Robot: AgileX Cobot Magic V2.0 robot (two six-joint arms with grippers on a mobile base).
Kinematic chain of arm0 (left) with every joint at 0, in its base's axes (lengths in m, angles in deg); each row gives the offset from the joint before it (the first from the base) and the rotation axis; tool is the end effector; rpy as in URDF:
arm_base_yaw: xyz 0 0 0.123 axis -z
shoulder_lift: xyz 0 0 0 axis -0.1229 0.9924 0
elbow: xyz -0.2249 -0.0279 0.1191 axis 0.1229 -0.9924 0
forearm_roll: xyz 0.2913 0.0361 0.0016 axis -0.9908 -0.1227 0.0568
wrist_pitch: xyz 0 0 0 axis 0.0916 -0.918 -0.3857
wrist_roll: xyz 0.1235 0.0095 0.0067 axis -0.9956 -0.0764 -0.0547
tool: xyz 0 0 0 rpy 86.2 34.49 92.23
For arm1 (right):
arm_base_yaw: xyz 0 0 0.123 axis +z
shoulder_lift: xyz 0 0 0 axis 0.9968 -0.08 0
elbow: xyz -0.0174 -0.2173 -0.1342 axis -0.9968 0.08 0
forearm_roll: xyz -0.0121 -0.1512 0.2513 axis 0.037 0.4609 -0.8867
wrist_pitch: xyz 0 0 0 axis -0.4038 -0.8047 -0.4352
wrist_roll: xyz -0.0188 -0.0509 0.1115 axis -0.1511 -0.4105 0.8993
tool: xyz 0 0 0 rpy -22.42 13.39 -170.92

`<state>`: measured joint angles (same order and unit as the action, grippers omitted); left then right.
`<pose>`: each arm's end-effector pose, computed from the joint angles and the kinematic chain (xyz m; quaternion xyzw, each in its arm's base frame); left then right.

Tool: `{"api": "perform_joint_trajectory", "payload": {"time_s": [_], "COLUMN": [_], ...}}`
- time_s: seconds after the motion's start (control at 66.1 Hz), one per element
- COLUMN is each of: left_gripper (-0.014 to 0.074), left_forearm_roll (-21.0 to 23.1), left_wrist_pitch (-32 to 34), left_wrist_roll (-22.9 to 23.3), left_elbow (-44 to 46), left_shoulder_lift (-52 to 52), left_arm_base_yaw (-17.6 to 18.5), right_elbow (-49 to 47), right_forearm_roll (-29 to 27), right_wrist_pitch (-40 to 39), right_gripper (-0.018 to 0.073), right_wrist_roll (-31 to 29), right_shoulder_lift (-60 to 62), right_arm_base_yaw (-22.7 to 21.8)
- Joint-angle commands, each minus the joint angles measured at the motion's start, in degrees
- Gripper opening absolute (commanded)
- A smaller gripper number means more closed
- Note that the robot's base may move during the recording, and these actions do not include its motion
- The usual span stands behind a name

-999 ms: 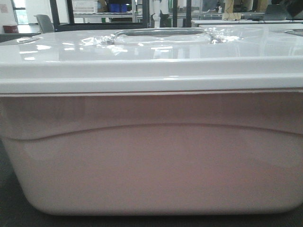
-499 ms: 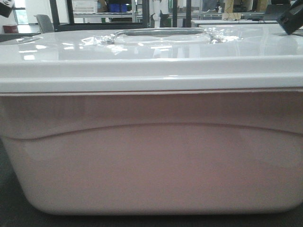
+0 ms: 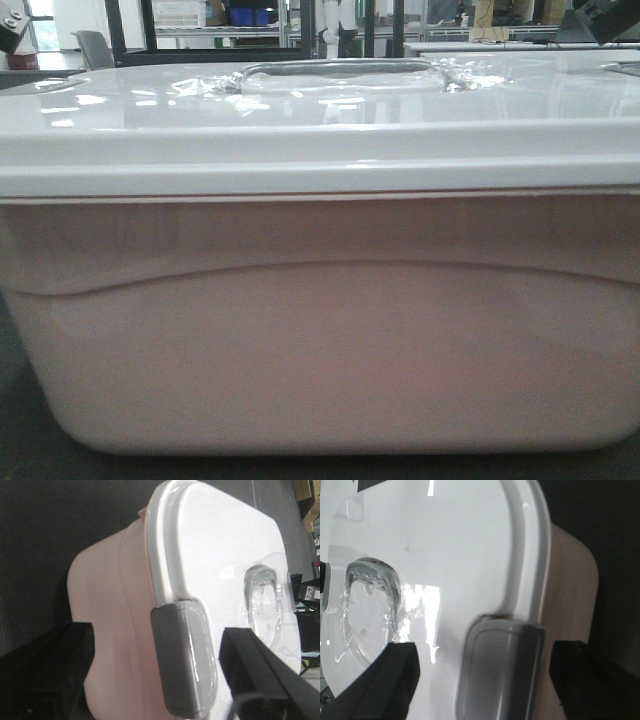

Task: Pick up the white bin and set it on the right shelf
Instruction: 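Close both grippers on the bin's end clips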

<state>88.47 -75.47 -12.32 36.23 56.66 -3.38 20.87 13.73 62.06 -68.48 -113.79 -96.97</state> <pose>0.2876 -0.0541 0.2152 0.0509 0.8637 -0.4512 0.2188 0.2874 0.0399 0.2338 0.0048 0.8937 0.4075 0.1875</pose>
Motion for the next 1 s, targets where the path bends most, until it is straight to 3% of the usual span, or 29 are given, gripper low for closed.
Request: {"api": "perform_joint_trajectory", "payload": {"time_s": [0.0, 0.136, 0.499, 0.787, 0.984], "left_gripper": [0.0417, 0.0417, 0.0417, 0.0417, 0.0417], "left_forearm_roll": [3.07, 3.46, 4.3, 2.52, 2.52], "left_wrist_pitch": [-6.87, -5.95, -6.07, -5.71, -5.34], "left_wrist_roll": [-0.41, -0.41, -0.53, -0.53, -0.53], "left_elbow": [1.18, 1.18, 1.18, 1.18, 1.18], "left_shoulder_lift": [-1.45, -1.45, -1.45, -1.45, -1.45], "left_arm_base_yaw": [1.71, 3.51, 3.51, 3.51, 3.51], "right_elbow": [-1.41, -1.41, -1.41, -1.41, -1.41], "right_forearm_roll": [-4.64, -4.89, -6.5, -6.88, -6.89], "right_wrist_pitch": [7.23, 7.23, 7.23, 7.23, 7.04], "right_gripper": [0.063, 0.063, 0.063, 0.063, 0.063], "right_wrist_roll": [-0.83, -0.83, -0.83, -0.83, -0.83], "right_shoulder_lift": [1.66, 1.66, 1.66, 1.66, 1.6], "right_arm_base_yaw": [1.81, 3.23, 3.23, 3.34, 6.3]}}
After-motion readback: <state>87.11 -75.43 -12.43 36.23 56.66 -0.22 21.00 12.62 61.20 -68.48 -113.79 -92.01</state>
